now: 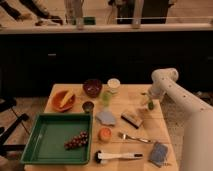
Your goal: Place pepper in purple bowl
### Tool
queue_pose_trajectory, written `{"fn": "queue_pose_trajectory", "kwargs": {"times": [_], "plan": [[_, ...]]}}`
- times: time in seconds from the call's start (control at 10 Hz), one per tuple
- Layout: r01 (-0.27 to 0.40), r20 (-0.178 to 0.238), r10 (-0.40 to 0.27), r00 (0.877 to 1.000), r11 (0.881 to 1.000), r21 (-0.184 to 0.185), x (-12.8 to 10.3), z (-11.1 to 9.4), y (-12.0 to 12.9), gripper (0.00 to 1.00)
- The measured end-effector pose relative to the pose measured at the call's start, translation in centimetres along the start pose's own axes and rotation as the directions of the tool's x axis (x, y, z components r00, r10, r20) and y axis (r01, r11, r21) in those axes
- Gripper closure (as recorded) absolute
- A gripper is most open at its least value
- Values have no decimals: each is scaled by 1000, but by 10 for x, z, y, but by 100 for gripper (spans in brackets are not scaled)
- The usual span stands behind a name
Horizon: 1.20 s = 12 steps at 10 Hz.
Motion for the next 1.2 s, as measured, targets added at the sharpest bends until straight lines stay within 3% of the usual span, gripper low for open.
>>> {"fn": "queue_pose_trajectory", "kwargs": {"times": [0.9, 1.2], "plan": [[1, -5, -1, 1000, 1000, -16, -11, 22, -4, 22], [-4, -14, 4, 1000, 1000, -23, -11, 27, -4, 49]]}}
